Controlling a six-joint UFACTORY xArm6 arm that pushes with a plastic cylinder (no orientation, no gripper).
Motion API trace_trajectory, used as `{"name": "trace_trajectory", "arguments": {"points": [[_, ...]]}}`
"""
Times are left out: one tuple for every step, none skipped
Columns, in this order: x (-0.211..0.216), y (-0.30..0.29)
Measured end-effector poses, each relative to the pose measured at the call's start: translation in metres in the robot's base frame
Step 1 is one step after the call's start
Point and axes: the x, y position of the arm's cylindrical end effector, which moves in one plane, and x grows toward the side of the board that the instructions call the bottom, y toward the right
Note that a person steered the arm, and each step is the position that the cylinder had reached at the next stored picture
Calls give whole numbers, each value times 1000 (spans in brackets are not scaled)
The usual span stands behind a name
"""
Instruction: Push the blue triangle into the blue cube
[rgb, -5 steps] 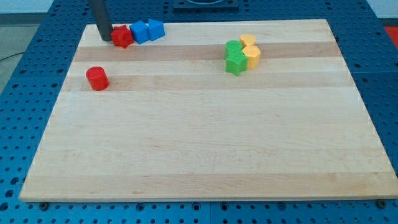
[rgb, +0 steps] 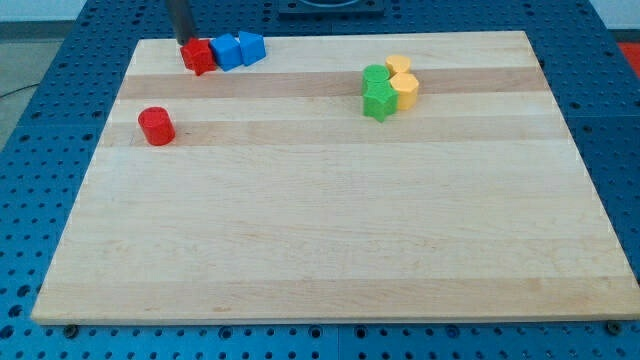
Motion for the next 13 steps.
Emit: {"name": "trace_trajectory", "arguments": {"points": [[0,39],[0,49],[0,65],[0,82],[4,81],[9,81],[10,81],[7,81],[-1,83],[-1,115],[-1,133],[-1,134],[2,134]]}}
